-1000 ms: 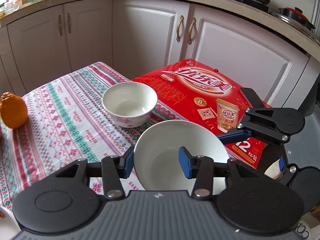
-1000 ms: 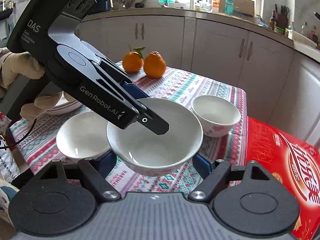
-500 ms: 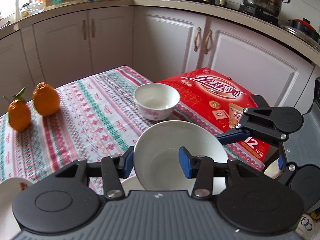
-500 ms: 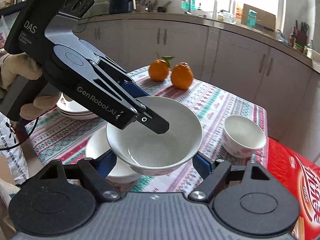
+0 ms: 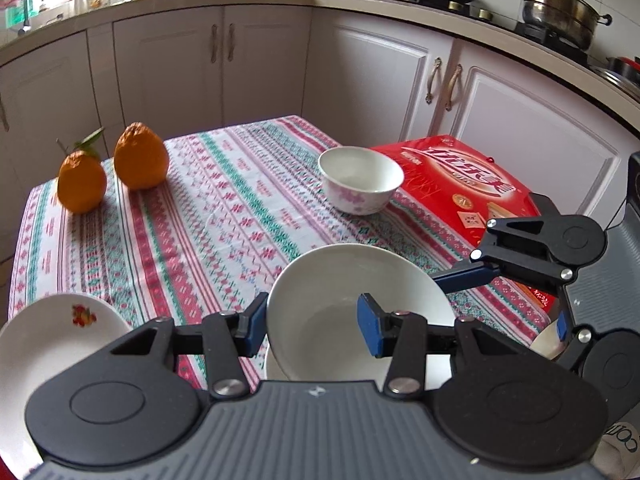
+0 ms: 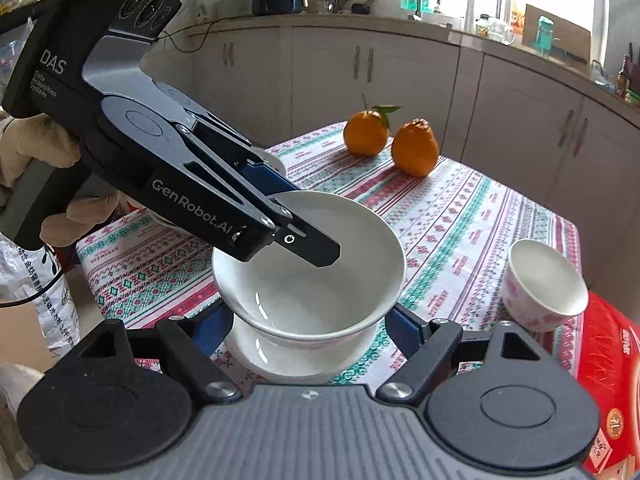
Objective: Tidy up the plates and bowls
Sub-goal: 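Open the left gripper and release the bowl onto the bowl below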
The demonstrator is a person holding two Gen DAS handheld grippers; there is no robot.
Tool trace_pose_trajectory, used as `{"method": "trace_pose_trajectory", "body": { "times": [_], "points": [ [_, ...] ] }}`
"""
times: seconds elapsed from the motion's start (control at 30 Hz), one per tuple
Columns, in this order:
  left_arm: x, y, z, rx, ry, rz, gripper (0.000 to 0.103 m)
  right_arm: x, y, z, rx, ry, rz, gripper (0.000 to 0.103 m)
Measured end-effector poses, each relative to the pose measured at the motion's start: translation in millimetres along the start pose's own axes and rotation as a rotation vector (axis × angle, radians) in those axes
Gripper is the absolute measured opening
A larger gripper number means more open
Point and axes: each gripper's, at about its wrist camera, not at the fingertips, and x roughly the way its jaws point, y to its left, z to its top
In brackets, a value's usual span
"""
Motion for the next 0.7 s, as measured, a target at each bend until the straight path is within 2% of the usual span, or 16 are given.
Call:
{"method": "trace_pose_trajectory", "body": {
  "times": [0.7],
  "points": [
    [16, 7, -16, -0.042, 0.027, -0.027, 0.047, 13, -1, -7, 0.017, 0.052, 0.026, 0.086]
  ]
}}
